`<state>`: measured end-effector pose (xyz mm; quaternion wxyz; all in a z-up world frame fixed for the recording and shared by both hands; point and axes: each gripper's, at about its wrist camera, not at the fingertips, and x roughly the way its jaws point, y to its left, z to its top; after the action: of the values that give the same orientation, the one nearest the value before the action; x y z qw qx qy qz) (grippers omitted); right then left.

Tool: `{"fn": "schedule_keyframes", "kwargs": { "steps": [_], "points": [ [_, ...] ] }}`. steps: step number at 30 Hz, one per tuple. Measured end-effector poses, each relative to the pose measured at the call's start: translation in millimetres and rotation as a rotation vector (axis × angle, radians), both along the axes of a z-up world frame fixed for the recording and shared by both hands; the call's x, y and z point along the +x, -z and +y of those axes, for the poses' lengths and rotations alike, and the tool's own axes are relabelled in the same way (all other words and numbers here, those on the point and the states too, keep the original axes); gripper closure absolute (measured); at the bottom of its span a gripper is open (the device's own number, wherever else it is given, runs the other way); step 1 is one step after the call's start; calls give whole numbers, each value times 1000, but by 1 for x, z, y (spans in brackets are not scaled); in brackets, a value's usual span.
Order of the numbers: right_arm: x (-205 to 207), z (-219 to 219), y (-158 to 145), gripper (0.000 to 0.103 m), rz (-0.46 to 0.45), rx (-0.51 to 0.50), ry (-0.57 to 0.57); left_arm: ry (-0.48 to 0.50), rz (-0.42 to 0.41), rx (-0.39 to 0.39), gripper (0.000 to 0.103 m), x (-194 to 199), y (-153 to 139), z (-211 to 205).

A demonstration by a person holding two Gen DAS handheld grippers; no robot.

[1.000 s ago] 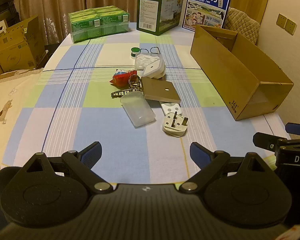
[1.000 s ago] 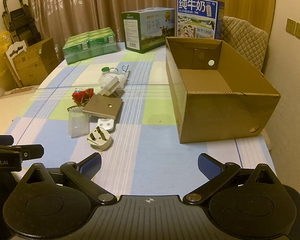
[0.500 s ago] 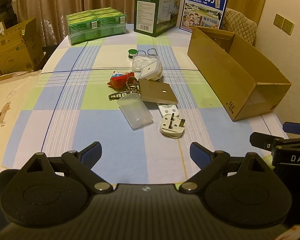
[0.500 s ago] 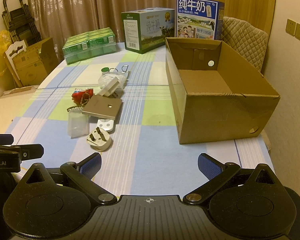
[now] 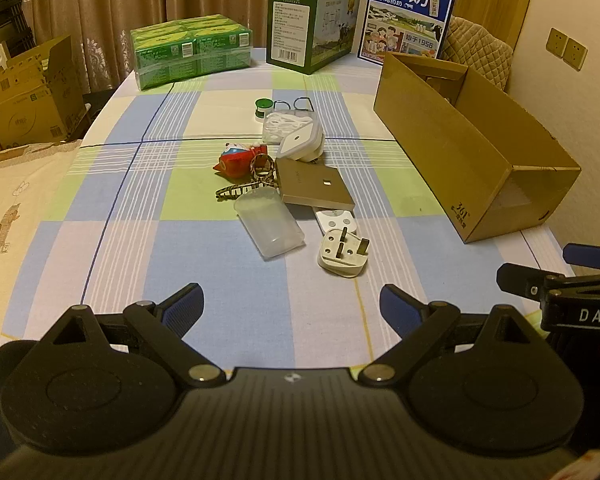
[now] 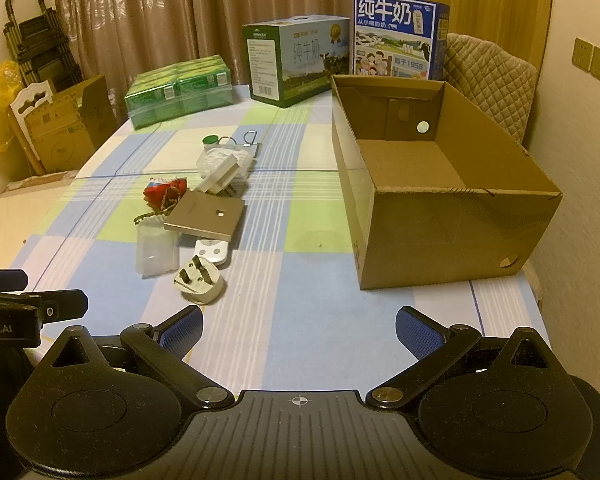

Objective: Organize rigid objects

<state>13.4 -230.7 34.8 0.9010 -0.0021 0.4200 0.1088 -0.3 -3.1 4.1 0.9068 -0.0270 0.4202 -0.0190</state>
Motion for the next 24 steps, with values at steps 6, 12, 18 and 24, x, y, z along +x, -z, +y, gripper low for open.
{"fn": "schedule_keyframes", "kwargs": {
  "steps": [6,12,18,24],
  "points": [
    [0,0,0,3,1,-1,-2,-1,1,-2,10,0,0,-1],
    [1,0,0,3,2,0,0,0,1,-2,10,0,0,-1],
    [1,-1,0,3,1,3,2,-1,1,-4,10,0,0,-2],
    [2,-1,0,3,1,3,2,-3,1,-6,10,0,1,0]
  ]
}}
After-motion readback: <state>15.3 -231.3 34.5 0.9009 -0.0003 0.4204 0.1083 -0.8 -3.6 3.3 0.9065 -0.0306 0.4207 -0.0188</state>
